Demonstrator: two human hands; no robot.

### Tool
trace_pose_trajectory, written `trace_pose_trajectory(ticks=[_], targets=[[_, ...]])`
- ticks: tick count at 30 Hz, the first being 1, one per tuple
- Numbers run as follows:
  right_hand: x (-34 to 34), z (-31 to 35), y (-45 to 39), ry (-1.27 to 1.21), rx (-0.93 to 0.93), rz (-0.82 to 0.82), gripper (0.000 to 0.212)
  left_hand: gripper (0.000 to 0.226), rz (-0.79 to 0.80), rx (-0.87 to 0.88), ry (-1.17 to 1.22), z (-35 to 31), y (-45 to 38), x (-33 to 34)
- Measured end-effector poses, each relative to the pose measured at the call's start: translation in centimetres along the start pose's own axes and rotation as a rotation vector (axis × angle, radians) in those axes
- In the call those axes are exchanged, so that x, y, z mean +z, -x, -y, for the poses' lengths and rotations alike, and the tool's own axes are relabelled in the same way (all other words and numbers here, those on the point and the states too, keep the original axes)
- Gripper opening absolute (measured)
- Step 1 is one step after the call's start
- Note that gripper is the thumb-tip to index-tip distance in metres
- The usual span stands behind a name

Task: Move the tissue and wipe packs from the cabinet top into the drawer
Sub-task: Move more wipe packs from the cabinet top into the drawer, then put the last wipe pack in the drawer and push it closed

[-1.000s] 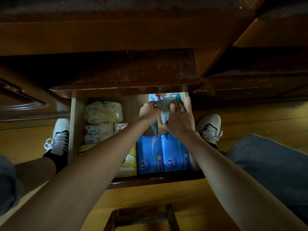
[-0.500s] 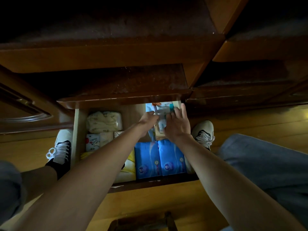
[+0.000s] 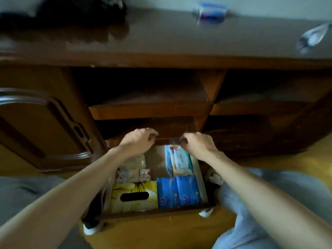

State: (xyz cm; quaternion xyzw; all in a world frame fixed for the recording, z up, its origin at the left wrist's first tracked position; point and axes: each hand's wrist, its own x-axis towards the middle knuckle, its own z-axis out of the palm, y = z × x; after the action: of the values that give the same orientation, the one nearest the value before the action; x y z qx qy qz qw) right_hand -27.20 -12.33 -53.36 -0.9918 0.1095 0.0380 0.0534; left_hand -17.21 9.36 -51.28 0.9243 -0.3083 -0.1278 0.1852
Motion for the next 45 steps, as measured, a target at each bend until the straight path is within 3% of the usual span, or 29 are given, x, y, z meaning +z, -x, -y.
trace_pose_trajectory(ticks=[2, 5, 7, 9, 12, 13, 16, 18, 22, 25, 28, 34, 38, 41, 45], targets=[[-5.0, 0.4, 1.1, -0.046, -0.1, -0.249, 0.02, 0.028, -0.26, 0.159, -0.163, -0.6, 2.2, -4.9], [-12.4, 0.6, 1.4, -0.06, -0.276, -0.717, 0.016, 0.024, -0.57, 0.342, -0.216, -1.9, 3.5, -12.1], [-16.8, 0.4, -0.4, -0.024, -0.29, -0.868, 0.019, 0.022, -0.702, 0.374, -0.221, -3.0, 2.8, -16.1], [-20.0, -0.1, -3.0, -0.037, -0.184, -0.789, 0.034, 0.022, -0.763, 0.362, -0.185, -4.3, 1.3, -19.0], [-21.5, -1.4, -6.1, -0.057, -0.031, -0.505, 0.053, 0.023, -0.725, 0.319, -0.133, -5.6, -2.4, -21.5], [-21.1, -1.6, -6.8, -0.035, -0.027, -0.522, 0.054, 0.023, -0.695, 0.303, -0.12, -6.1, -3.9, -22.2], [-20.6, -2.1, -8.4, 0.032, -0.082, -0.845, 0.048, 0.025, -0.607, 0.269, -0.108, -7.7, -9.4, -24.0], [-21.5, -2.5, -9.7, 0.047, -0.105, -0.963, 0.044, 0.026, -0.56, 0.262, -0.119, -8.8, -13.6, -24.9], [-26.3, -3.8, -15.0, 0.083, 0.042, -0.727, 0.054, 0.028, -0.468, 0.212, -0.144, -10.6, -22.2, -26.2], [-28.7, -5.2, -21.1, 0.08, 0.202, -0.565, 0.04, 0.028, -0.413, 0.179, -0.159, -10.8, -27.5, -26.1], [-29.0, -7.0, -27.9, 0.023, 0.281, -0.552, 0.035, 0.033, -0.386, 0.16, -0.188, -10.3, -31.7, -25.2], [-29.8, -10.6, -40.5, -0.003, 0.376, -0.559, 0.066, 0.041, -0.477, 0.214, -0.241, -9.4, -35.3, -23.6], [-29.5, -12.0, -45.6, -0.065, 0.471, -0.502, 0.051, 0.045, -0.47, 0.202, -0.235, -9.4, -35.7, -23.5], [-29.0, -11.5, -46.8, 0.077, 0.416, -0.548, 0.033, 0.043, -0.475, 0.201, -0.232, -9.1, -35.9, -23.4], [-29.2, -10.2, -42.6, 0.158, 0.225, -0.534, 0.029, 0.054, -0.489, 0.211, -0.194, -8.8, -35.5, -23.5]])
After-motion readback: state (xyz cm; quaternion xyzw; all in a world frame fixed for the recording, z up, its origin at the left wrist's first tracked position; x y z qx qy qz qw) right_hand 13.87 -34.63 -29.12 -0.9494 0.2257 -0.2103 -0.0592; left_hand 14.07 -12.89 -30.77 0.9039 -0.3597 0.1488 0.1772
